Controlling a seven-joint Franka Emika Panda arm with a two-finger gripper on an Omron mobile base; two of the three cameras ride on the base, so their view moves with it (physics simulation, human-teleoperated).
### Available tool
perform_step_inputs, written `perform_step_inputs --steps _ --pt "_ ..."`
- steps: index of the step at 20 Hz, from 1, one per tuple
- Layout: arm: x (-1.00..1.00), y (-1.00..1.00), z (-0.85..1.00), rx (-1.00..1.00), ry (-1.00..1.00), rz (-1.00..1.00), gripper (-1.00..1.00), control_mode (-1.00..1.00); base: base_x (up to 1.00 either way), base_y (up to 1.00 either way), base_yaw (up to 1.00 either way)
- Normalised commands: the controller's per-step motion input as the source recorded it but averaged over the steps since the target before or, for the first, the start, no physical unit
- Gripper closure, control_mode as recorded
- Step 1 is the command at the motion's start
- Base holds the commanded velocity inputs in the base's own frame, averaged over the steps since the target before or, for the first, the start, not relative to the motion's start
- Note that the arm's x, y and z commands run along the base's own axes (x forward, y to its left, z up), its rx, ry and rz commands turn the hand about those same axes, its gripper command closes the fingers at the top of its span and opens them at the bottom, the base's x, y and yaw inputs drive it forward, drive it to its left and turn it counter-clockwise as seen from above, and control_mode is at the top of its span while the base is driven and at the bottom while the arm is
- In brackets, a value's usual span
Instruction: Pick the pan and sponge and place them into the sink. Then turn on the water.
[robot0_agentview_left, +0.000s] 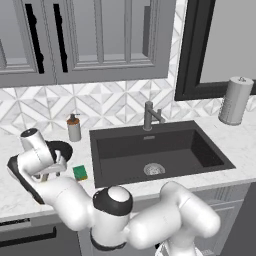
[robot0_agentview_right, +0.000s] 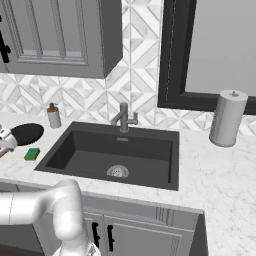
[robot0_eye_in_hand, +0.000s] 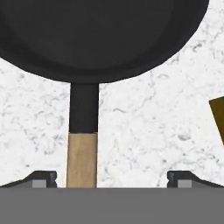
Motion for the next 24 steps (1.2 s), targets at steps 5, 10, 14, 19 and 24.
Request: perform_step_inputs --steps 5,10,14,19,24 --pt "0.36 0.18 -0.35 -0.01 -0.11 0.00 -1.00 -1.00 0.00 0.00 0.00" --pt "0.17 0.15 -0.11 -0.03 -0.09 0.00 1.00 -1.00 0.00 0.00 0.00" --pt "0.00 0.04 -0.08 -0.03 -0.09 0.00 1.00 -1.00 0.00 0.00 0.00" --pt "-0.08 -0.38 -0.29 -0.02 -0.14 -0.02 1.00 -1.00 0.00 0.00 0.00" --pt "-0.77 -0.38 0.93 -0.05 -0.50 0.00 1.00 -1.00 0.00 0.00 0.00"
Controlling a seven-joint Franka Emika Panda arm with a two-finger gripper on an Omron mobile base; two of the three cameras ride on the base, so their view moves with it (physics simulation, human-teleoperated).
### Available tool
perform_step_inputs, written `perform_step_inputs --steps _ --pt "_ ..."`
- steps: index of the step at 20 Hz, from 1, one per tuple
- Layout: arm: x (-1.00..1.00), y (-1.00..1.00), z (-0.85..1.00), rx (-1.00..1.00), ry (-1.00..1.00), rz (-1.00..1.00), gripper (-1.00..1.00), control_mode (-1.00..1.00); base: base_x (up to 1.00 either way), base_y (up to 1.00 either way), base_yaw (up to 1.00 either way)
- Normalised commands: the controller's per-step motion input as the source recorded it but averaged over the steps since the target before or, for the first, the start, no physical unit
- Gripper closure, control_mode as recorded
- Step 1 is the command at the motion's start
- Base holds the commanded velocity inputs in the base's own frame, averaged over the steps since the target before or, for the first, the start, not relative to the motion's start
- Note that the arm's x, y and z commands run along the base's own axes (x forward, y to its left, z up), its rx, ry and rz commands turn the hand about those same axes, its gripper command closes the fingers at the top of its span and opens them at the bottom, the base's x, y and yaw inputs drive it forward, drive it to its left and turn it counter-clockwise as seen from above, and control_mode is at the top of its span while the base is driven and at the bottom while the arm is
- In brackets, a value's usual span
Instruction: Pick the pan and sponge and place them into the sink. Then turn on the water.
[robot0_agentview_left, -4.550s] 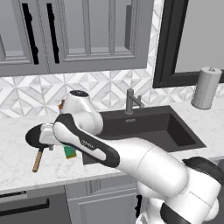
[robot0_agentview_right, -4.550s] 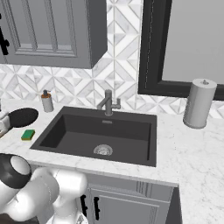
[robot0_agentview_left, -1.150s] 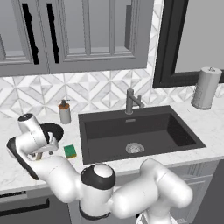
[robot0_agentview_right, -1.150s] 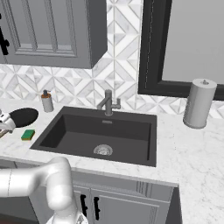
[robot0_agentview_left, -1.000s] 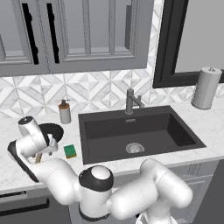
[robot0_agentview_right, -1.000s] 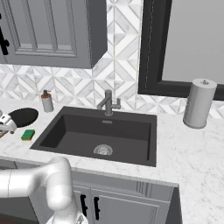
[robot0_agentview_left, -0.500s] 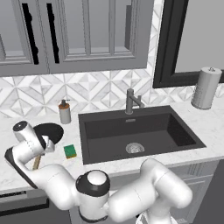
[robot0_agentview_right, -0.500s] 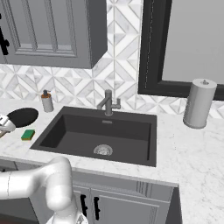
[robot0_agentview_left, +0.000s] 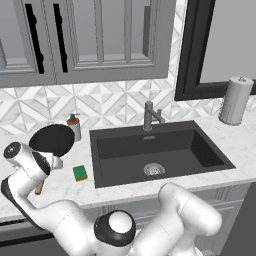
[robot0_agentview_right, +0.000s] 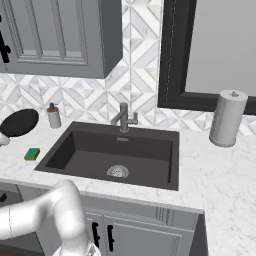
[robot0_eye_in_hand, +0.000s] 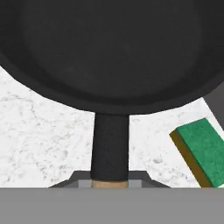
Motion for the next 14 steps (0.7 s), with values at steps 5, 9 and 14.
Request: perform_step_inputs --steps 5,9,14 --pt "-0.67 -0.45 0.92 0.01 -0.27 -0.01 1.00 -1.00 0.00 0.00 0.00" --pt "-0.31 -0.70 0.93 0.11 -0.02 -0.04 1.00 -1.00 0.00 0.00 0.00" --pt "-0.06 -0.49 0.75 0.08 0.14 -0.05 1.00 -1.00 0.00 0.00 0.00"
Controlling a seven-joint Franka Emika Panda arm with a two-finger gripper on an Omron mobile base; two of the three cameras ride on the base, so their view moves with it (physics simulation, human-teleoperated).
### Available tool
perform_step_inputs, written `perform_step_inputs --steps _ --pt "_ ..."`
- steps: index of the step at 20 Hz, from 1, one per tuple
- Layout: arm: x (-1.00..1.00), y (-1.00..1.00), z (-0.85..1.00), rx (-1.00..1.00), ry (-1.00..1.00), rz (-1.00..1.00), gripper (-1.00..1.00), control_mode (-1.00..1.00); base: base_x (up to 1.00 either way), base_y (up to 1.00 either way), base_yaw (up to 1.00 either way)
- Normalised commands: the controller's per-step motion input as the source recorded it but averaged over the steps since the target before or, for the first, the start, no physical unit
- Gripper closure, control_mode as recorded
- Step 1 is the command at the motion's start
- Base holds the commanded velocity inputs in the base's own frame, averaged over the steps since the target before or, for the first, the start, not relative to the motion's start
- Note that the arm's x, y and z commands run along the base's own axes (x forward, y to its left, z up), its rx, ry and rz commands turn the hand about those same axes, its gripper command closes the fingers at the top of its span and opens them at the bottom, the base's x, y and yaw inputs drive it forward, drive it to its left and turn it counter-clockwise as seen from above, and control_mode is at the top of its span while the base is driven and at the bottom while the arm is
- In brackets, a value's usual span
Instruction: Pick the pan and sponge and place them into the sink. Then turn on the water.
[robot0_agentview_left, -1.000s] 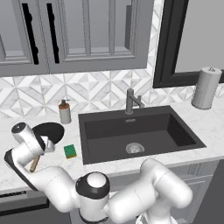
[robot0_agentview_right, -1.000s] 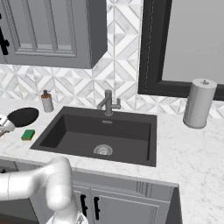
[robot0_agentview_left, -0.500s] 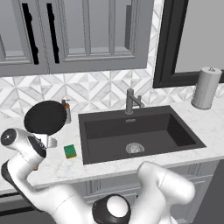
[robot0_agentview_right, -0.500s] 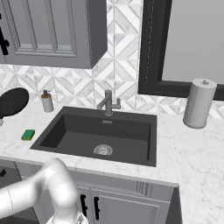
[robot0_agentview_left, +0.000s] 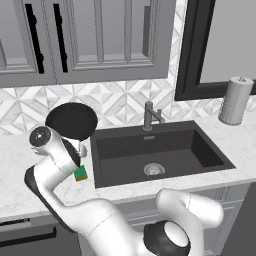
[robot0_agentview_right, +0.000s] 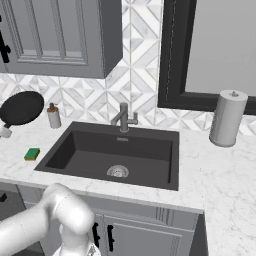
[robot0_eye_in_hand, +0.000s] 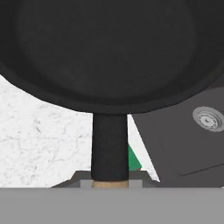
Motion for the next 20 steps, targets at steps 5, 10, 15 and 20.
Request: perform_step_inputs --steps 5,10,15,20 --pt "0.00 -0.25 0.20 0.00 0.24 -0.17 1.00 -1.00 0.00 0.00 0.00" --pt "-0.02 -0.46 0.00 0.02 0.22 -0.33 1.00 -1.00 0.00 0.00 0.00" --pt "0.00 -0.37 0.00 0.00 0.13 -0.34 1.00 -1.00 0.00 0.00 0.00" --pt "0.09 -0.28 0.00 0.00 0.04 -0.23 1.00 -1.00 0.00 0.00 0.00"
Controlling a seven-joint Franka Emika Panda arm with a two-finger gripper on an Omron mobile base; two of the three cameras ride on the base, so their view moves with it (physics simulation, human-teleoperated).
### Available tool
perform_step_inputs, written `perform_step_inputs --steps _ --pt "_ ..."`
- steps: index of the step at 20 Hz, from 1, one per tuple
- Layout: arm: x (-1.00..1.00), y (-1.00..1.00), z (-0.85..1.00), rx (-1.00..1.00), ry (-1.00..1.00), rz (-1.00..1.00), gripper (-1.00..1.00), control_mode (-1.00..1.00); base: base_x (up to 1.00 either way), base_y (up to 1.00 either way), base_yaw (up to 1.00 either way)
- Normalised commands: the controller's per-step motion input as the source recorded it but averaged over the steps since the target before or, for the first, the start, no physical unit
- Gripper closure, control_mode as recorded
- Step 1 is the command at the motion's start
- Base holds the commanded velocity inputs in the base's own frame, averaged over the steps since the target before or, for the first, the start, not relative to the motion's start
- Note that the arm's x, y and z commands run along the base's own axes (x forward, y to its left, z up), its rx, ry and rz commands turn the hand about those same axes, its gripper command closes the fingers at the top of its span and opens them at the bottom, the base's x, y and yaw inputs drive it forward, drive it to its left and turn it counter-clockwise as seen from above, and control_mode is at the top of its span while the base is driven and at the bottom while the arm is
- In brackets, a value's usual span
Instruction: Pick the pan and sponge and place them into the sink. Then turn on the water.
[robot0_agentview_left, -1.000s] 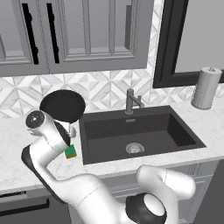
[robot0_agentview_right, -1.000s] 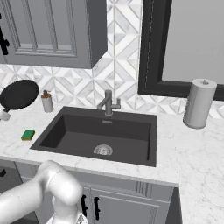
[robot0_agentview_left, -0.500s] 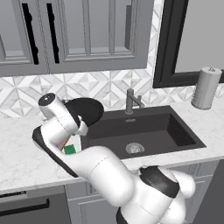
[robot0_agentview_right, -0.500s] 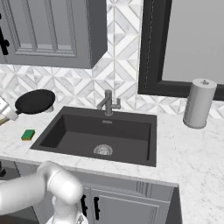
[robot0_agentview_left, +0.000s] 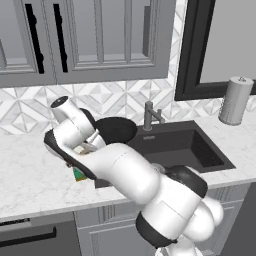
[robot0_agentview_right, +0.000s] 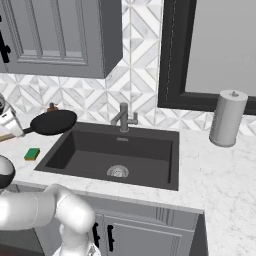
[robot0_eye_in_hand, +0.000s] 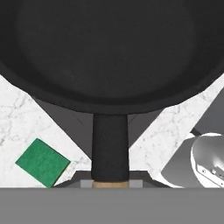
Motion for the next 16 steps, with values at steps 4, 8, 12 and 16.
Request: perform_step_inputs --steps 4,8,12,16 --pt "0.01 -0.38 0.00 0.03 0.01 -0.09 1.00 -1.00 0.00 0.00 0.00" --pt "-0.01 -0.39 -0.07 0.08 0.09 -0.11 1.00 -1.00 0.00 0.00 0.00" --pt "-0.02 -0.33 -0.01 0.09 0.02 -0.10 1.00 -1.00 0.00 0.00 0.00" --pt "0.00 -0.28 -0.20 0.03 -0.07 -0.08 1.00 -1.00 0.00 0.00 0.00"
